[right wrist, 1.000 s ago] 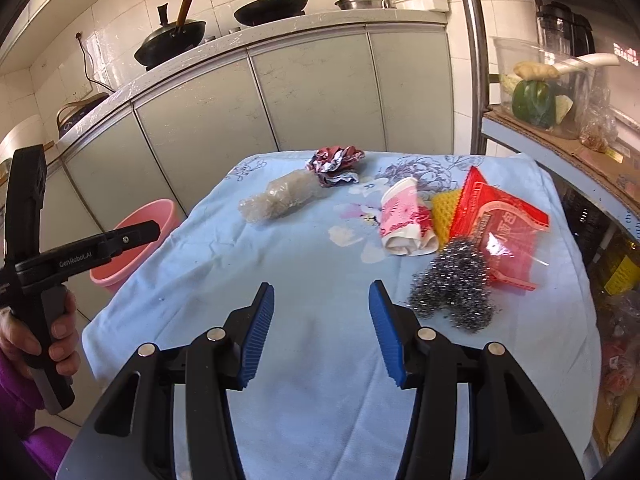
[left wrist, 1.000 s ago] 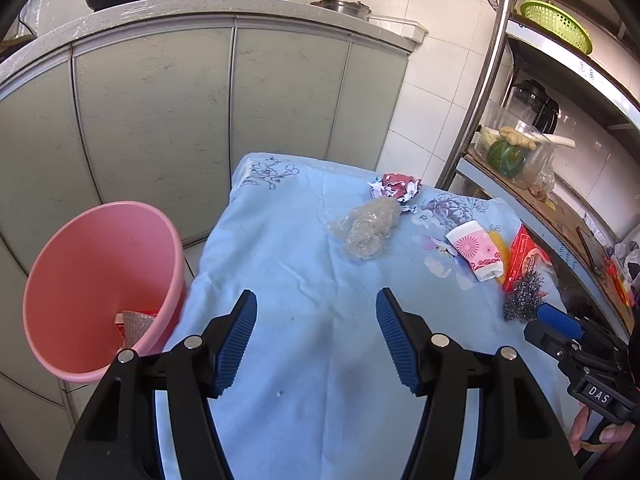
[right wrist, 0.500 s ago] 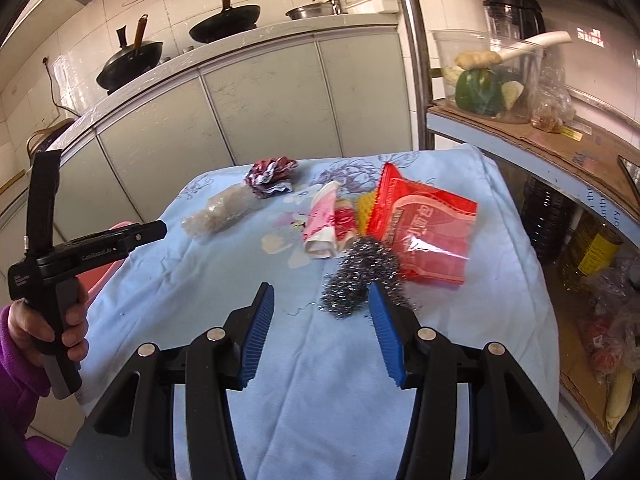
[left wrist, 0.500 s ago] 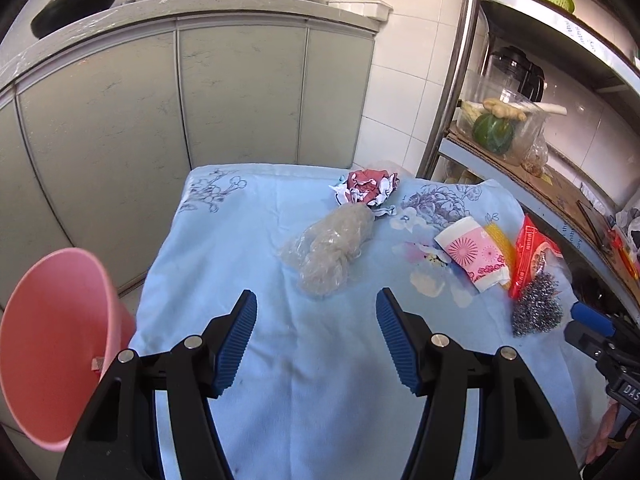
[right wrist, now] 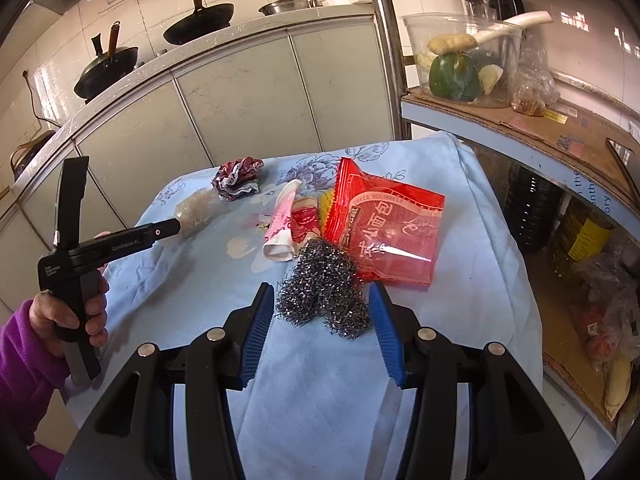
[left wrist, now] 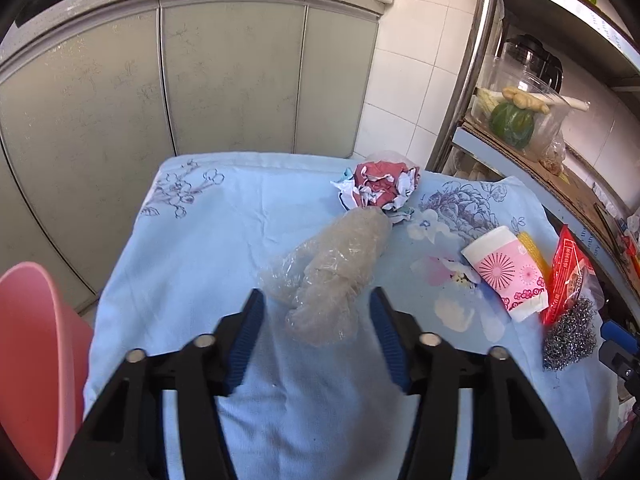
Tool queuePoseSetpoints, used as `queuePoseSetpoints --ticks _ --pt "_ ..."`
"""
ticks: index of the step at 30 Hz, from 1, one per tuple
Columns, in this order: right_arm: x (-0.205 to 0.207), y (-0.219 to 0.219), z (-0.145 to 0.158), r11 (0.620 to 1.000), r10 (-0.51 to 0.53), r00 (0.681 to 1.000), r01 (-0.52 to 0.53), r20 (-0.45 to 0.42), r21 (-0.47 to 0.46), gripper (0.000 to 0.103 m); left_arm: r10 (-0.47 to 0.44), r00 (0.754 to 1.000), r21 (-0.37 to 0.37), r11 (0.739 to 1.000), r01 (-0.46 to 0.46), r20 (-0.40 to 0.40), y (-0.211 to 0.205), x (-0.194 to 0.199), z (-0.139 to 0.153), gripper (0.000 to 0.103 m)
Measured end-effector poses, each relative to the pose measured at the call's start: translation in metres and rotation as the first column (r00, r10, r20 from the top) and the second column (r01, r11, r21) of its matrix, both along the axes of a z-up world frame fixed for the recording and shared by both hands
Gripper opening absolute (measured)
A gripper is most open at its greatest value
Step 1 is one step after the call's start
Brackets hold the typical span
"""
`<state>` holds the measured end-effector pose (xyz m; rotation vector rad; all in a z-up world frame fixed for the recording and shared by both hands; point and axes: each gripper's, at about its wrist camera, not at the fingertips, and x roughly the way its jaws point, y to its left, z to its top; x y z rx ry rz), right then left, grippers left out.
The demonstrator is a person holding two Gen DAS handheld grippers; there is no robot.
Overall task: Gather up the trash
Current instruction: 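Grasp the clear plastic bag with the left tool while the right tool grasps the steel wool ball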
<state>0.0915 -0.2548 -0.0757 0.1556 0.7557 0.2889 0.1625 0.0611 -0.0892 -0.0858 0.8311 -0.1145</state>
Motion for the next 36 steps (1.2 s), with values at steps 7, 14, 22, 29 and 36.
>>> queuePoseSetpoints --ticks 7,14,22,29,36 --pt "0.006 -0.002 -0.005 1.000 0.003 1.000 -0.002 -0.030 0.017 0.050 -0.011 1.000 -0.046 0.999 0.011 -0.002 0.005 -0.008 -0.003 0.021" --pt "0.012 -0.002 -0.011 1.000 0.010 0.998 -0.009 -0.061 0.023 0.050 -0.018 0.999 -0.111 0.994 0.022 0.033 0.008 -0.038 0.017 0.020" --pt "0.023 -0.001 -0.019 1.000 -0.005 0.994 0.007 -0.111 0.023 0.050 -0.033 0.999 -0.141 0.989 0.038 0.043 0.012 -0.074 0.027 0.020" --pt "0.027 -0.008 -0.025 0.998 -0.035 0.988 0.041 -0.149 0.038 0.050 -0.033 0.998 -0.165 0.986 0.040 0.044 0.016 -0.095 0.029 0.020" --pt "0.023 -0.005 -0.025 1.000 -0.015 0.989 0.018 -0.144 0.020 0.024 -0.027 0.999 -0.164 0.986 0.034 0.043 0.019 -0.105 0.029 0.020"
